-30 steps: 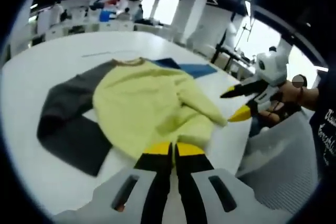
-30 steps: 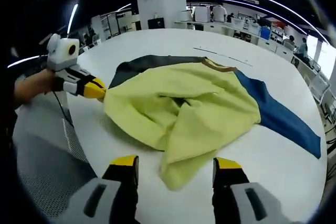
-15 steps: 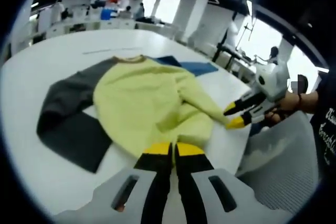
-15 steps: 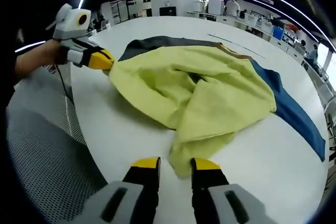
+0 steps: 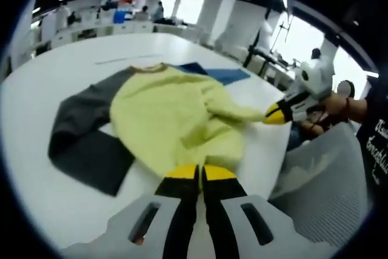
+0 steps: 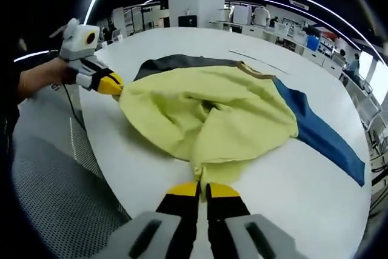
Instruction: Fold the garment on the visible template until the final outline fits inside the template.
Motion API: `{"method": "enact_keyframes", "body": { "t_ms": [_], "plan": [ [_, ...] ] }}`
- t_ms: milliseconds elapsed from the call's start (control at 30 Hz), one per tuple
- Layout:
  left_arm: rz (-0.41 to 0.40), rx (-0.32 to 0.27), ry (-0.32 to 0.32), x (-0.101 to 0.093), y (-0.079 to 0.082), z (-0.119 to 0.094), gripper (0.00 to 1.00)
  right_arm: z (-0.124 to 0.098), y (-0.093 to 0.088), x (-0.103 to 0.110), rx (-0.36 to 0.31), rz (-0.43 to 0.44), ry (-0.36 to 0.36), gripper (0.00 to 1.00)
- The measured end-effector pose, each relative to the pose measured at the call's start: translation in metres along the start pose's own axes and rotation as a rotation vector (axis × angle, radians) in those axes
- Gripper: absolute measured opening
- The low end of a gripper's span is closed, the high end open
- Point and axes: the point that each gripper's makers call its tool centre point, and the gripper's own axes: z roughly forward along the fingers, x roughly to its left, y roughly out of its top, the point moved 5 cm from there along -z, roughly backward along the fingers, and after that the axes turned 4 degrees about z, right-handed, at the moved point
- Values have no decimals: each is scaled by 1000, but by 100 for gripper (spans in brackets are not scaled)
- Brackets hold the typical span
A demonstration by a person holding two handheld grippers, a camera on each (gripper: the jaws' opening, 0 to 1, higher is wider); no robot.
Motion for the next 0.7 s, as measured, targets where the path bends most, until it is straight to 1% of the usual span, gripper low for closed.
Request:
{"method": "enact_keyframes", "body": {
  "t_ms": [67, 100, 167, 233, 333, 433, 500, 567, 600, 633, 700],
  "plan": [
    [3, 4, -1, 0, -1, -3, 0, -6, 3, -4, -15, 30, -12, 0],
    [5, 4, -1, 0, -1, -4, 0, -9, 3, -5, -22, 74, -21, 0],
    [11, 8, -6, 0, -2, -6, 0, -17, 6, -11, -38, 122, -32, 0],
    [17, 12, -10, -1, -2, -8, 0, -23, 7, -16, -41, 129, -49, 0],
    [27, 33, -11, 1, -6, -11, 0, -32, 7, -24, -46, 183, -64, 0],
    [33, 50, -14, 2, -10, -12, 0, -36, 0, -31, -10, 232, -84, 0],
    [46, 66, -18, 3, -12, -13, 0, -37, -4, -35, 3, 261, -90, 0],
    [64, 88, -29, 2, -14, -14, 0, -37, -11, -38, 32, 292, -100, 0],
    [72, 95, -35, 2, -15, -13, 0, -36, -17, -40, 57, 292, -101, 0],
    [82, 114, -46, 1, -17, -13, 0, -35, -21, -41, 75, 307, -106, 0],
    [97, 137, -55, -1, -21, -11, 0, -32, -31, -42, 117, 325, -100, 0]
  ]
}}
